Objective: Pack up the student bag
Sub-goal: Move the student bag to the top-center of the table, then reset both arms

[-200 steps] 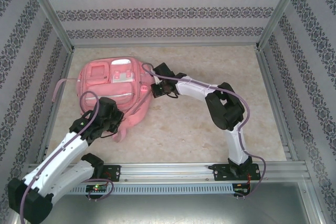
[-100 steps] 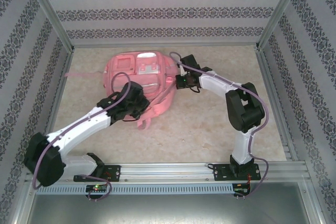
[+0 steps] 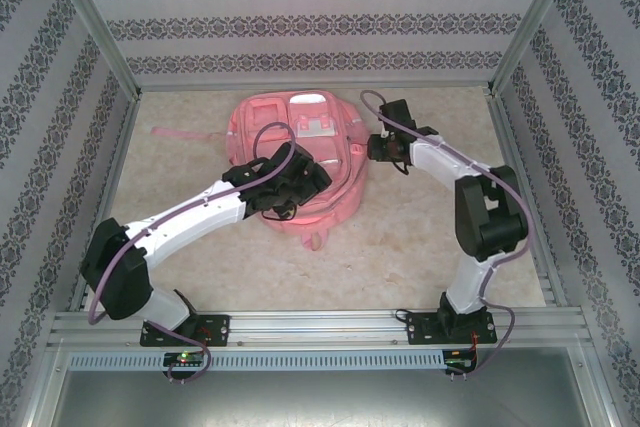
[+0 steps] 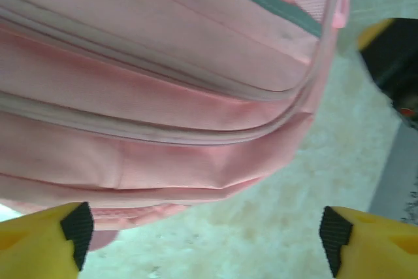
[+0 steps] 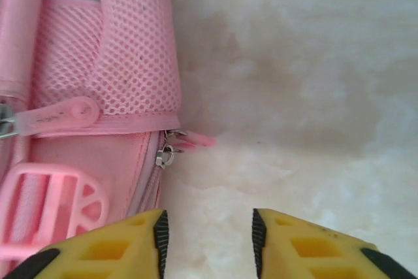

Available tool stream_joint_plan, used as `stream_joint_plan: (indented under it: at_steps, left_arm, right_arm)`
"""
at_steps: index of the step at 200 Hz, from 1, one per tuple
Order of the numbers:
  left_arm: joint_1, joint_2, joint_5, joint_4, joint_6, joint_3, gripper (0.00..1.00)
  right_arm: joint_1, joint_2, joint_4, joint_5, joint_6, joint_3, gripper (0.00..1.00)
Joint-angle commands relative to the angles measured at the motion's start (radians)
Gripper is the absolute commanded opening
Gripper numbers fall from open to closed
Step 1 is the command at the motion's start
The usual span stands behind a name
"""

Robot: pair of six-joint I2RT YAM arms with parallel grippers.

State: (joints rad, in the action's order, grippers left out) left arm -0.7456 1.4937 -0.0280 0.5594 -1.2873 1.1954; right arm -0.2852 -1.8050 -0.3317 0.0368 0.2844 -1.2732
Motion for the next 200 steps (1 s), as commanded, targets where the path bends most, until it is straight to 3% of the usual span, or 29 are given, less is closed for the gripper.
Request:
stream_joint_plan:
  at_steps: [1, 18, 31, 55, 70, 92, 108, 132, 150, 174, 200]
  left_arm:
    - [0.032, -0.069, 0.111, 0.204, 0.085, 0.005, 0.95]
    - [0.076, -0.139, 0.192, 0.294, 0.131, -0.013, 0.95]
    - [0.123, -0.208, 0.264, 0.33, 0.178, -0.042, 0.95]
    - [0.274, -0.351, 0.392, 0.324, 0.302, -0.13, 0.95]
    - [0.363, -0.438, 0.522, 0.252, 0.408, -0.212, 0.97]
    - [0.461, -0.529, 0.707, 0.072, 0.565, -0.359, 1.0]
    - [0.507, -0.547, 0.764, -0.127, 0.72, -0.472, 1.0]
    - [0.568, -0.487, 0.764, -0.411, 0.873, -0.594, 1.0]
    - [0.625, -0.372, 0.66, -0.583, 0.967, -0.636, 1.0]
    - [0.654, -0.176, 0.596, -0.754, 1.079, -0.628, 1.0]
    - [0.662, -0.037, 0.529, -0.976, 1.168, -0.645, 1.0]
  right_arm:
    - [0.001, 0.106, 0.043, 0.038, 0.012, 0.054, 0.42]
    - [0.0, 0.183, 0.054, 0.048, 0.024, 0.115, 0.44]
    - [0.001, 0.256, 0.064, 0.071, 0.024, 0.17, 0.52]
    - [0.004, 0.401, 0.076, 0.159, 0.007, 0.275, 0.59]
    - [0.013, 0.492, 0.075, 0.232, 0.004, 0.336, 0.7]
    - [0.061, 0.62, 0.109, 0.244, -0.001, 0.43, 0.97]
    - [0.1, 0.707, 0.217, 0.226, -0.017, 0.533, 0.98]
    - [0.109, 0.808, 0.505, 0.266, -0.13, 0.751, 0.98]
    - [0.12, 0.81, 0.631, 0.319, -0.176, 0.855, 0.98]
    - [0.173, 0.717, 0.692, 0.345, -0.152, 0.874, 0.98]
    - [0.198, 0.564, 0.936, 0.311, -0.158, 0.902, 0.98]
